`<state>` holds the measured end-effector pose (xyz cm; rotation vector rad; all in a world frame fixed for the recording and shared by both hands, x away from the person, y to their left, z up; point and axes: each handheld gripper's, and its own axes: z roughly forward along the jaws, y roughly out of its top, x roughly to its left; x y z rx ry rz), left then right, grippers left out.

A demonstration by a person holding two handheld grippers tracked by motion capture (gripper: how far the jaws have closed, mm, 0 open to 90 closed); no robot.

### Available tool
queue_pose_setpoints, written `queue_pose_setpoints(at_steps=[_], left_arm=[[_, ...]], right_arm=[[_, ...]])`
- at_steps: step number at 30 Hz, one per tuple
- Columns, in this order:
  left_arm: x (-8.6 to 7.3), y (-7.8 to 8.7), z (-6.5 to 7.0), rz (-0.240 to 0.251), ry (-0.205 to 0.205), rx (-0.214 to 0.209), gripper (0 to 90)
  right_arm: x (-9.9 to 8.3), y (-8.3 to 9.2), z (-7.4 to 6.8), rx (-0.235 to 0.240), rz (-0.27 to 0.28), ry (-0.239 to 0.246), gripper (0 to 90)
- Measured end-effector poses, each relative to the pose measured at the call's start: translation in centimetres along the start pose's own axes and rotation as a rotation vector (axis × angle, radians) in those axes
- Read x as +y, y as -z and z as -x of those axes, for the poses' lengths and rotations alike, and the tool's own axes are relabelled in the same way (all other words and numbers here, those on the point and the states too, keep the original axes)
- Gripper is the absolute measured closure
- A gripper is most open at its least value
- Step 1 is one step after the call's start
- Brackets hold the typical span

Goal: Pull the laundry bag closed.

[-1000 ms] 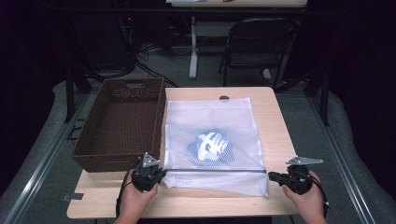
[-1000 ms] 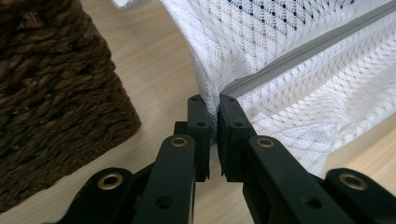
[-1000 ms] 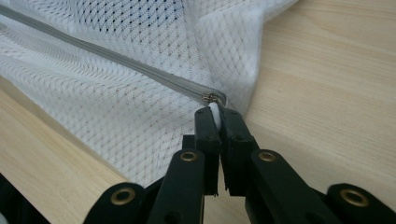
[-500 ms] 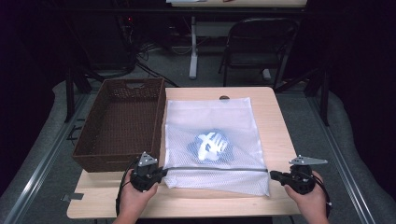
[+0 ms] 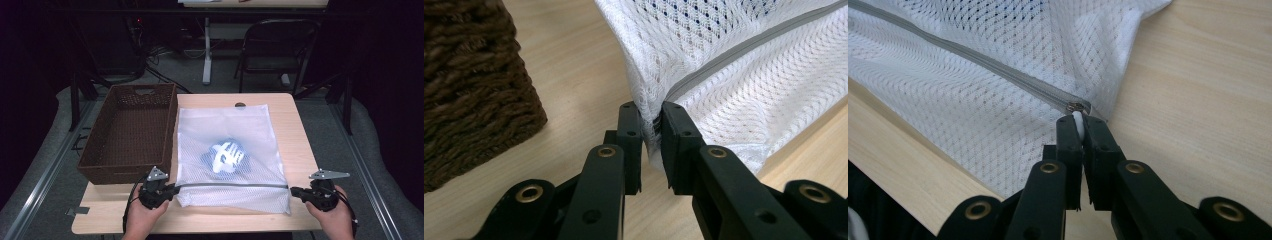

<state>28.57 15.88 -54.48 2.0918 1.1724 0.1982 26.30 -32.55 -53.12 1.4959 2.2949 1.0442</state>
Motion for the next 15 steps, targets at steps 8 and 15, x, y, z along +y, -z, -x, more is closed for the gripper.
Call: queue_pose_setpoints(at_steps=[8,15], left_arm=[[-0.3,-0.5,-0.2,-0.023,0.0,0.017,79.1],[-0.4,-0.6,-0.1,-0.036,-0.01,0.034,78.4]], right_arm=[[-0.6,-0.7,0.3,0.011,0.001,-0.012,86.2],[-0.7,-1.1,0.3,0.008,0.01,-0.006,86.1]])
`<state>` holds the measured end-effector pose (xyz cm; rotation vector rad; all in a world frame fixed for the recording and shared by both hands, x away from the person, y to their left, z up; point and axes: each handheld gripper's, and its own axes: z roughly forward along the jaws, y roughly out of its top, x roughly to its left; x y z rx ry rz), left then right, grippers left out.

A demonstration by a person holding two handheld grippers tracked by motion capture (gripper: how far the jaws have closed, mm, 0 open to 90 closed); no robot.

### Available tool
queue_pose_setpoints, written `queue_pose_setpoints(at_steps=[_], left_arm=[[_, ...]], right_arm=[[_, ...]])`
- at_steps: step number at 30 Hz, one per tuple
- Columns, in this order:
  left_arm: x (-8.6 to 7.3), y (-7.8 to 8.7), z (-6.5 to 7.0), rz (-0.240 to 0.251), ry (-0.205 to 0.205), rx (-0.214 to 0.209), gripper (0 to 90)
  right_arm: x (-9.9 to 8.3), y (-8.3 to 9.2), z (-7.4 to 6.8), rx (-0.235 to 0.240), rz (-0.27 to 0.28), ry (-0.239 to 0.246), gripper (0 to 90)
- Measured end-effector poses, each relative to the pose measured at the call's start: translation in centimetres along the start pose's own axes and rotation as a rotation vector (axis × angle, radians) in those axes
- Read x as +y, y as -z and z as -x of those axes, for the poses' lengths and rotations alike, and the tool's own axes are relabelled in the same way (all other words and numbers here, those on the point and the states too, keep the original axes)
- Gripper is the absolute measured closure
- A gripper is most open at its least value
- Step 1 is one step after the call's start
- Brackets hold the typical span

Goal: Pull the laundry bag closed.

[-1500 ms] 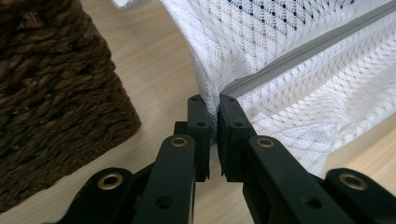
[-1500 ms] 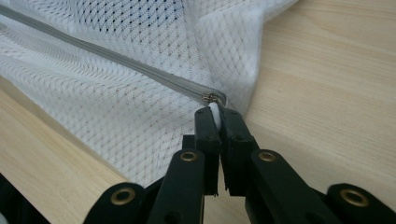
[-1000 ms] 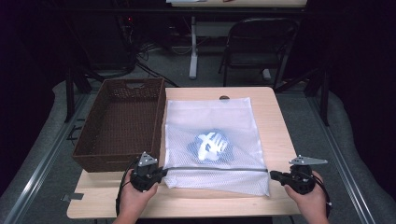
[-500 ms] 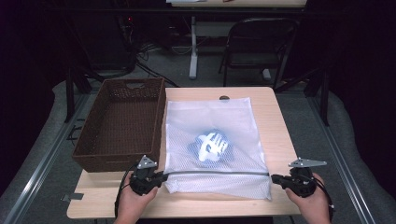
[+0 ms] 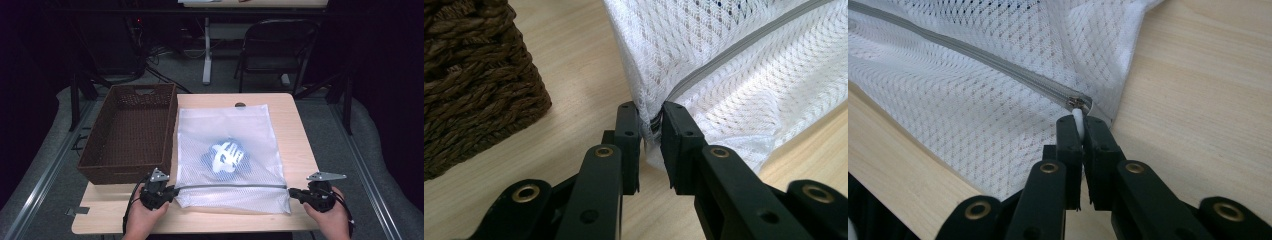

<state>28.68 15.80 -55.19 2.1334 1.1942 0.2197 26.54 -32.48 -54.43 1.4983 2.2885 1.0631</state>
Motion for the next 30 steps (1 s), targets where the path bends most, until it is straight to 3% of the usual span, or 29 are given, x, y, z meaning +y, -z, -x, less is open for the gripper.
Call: queue_pose_setpoints(at_steps=[30], left_arm=[[-0.18,-0.35,-0.31,-0.02,0.016,-0.004,77.3]], right_arm=[[-0.1,-0.75,0.08,-0.005,-0.008,0.014,83.5]])
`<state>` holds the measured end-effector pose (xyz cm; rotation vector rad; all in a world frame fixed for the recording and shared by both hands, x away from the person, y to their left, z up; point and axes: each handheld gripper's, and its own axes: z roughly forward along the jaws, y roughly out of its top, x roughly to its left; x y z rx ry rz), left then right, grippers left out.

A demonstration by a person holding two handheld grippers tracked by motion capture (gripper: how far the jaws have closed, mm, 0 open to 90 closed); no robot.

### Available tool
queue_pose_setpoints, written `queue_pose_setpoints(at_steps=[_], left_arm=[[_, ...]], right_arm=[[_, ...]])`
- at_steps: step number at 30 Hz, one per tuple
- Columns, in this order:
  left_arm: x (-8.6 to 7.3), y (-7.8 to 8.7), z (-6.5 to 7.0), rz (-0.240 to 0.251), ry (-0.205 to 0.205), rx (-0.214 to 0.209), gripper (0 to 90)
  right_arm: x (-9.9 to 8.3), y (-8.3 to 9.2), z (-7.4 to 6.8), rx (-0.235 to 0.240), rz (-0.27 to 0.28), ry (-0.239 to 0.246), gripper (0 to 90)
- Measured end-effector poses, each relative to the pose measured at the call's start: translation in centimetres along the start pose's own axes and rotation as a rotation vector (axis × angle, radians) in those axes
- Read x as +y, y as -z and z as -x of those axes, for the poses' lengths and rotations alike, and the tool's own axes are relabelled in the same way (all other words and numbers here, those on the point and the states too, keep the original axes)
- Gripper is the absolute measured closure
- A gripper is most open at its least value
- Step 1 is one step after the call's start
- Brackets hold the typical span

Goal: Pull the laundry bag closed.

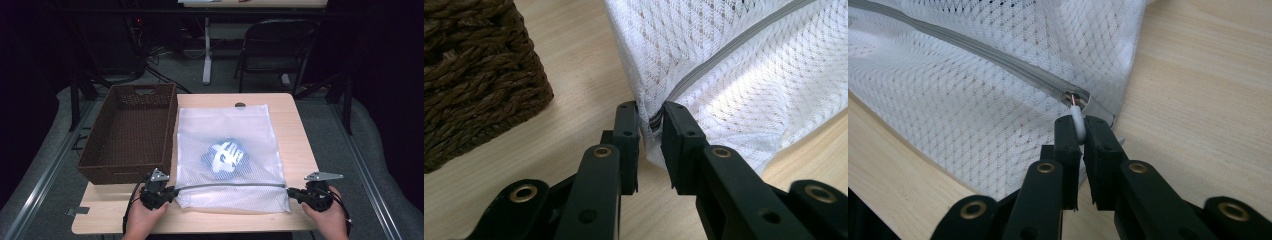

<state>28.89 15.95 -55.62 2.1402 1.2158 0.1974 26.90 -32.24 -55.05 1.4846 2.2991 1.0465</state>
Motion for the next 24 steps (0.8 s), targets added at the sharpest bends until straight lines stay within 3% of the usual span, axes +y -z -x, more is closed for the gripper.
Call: queue_pose_setpoints(at_steps=[9,14,19,21,24], left_arm=[[0.1,0.7,0.1,0.034,0.004,0.006,72.0],[-0.2,1.1,0.2,0.051,0.01,0.001,68.1],[-0.3,1.9,-0.1,0.078,0.021,0.003,63.2],[-0.3,2.3,-0.4,0.094,0.026,0.008,59.0],[-0.3,2.8,-0.5,0.134,0.033,0.005,52.4]], right_arm=[[0.0,0.4,-0.2,-0.008,0.029,-0.002,79.1],[0.0,0.6,-0.3,-0.013,0.037,0.001,71.8],[0.0,1.1,-0.2,-0.021,0.072,-0.003,61.3],[0.0,1.2,-0.2,-0.03,0.1,0.001,52.2],[0.0,1.5,-0.2,-0.052,0.135,0.027,45.5]])
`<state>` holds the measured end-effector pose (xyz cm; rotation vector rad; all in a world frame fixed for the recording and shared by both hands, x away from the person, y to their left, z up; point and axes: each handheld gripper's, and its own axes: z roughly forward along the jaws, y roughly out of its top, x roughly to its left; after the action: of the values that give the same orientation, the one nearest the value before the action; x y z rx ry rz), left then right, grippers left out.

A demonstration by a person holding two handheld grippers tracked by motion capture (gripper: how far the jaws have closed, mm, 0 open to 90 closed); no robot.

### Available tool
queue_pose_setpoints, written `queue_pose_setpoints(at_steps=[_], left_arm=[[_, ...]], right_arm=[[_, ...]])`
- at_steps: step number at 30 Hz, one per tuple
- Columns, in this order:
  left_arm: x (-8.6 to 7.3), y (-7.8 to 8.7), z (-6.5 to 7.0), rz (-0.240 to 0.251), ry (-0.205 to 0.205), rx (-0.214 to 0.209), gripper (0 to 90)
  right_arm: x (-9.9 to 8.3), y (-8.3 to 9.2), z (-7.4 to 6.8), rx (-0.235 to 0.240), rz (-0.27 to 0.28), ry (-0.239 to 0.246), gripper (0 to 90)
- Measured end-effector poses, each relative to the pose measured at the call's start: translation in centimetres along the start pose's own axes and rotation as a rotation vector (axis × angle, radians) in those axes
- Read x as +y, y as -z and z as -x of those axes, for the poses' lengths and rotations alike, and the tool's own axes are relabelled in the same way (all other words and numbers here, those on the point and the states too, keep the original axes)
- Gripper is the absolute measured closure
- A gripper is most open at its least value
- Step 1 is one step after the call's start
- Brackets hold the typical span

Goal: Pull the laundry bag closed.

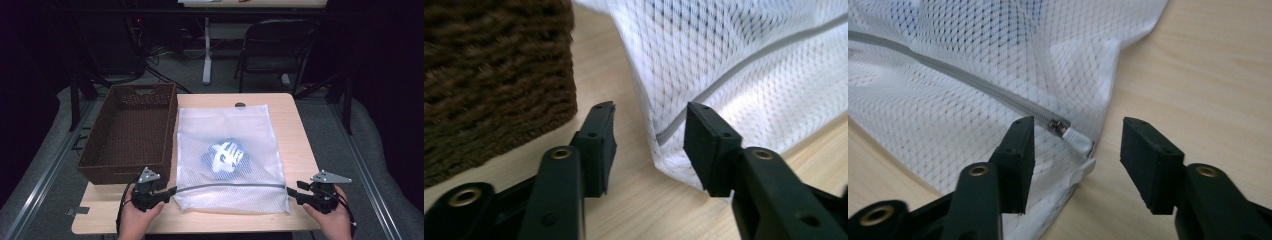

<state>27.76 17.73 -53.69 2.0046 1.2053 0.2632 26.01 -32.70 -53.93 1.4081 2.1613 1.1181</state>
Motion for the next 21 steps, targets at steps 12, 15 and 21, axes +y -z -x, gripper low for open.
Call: queue_pose_setpoints(at_steps=[12,15,21], left_arm=[[0.0,2.3,-0.2,0.069,-0.041,-0.006,43.6],[-0.2,2.6,-0.6,0.068,-0.055,-0.005,43.9],[-0.5,3.3,-1.4,0.069,-0.082,-0.008,45.4]], right_arm=[[2.0,1.5,-1.5,-0.003,0.112,0.085,41.2],[2.5,1.3,-2.2,0.01,0.125,0.11,40.9],[2.7,0.1,-3.6,0.042,0.116,0.128,40.9]])
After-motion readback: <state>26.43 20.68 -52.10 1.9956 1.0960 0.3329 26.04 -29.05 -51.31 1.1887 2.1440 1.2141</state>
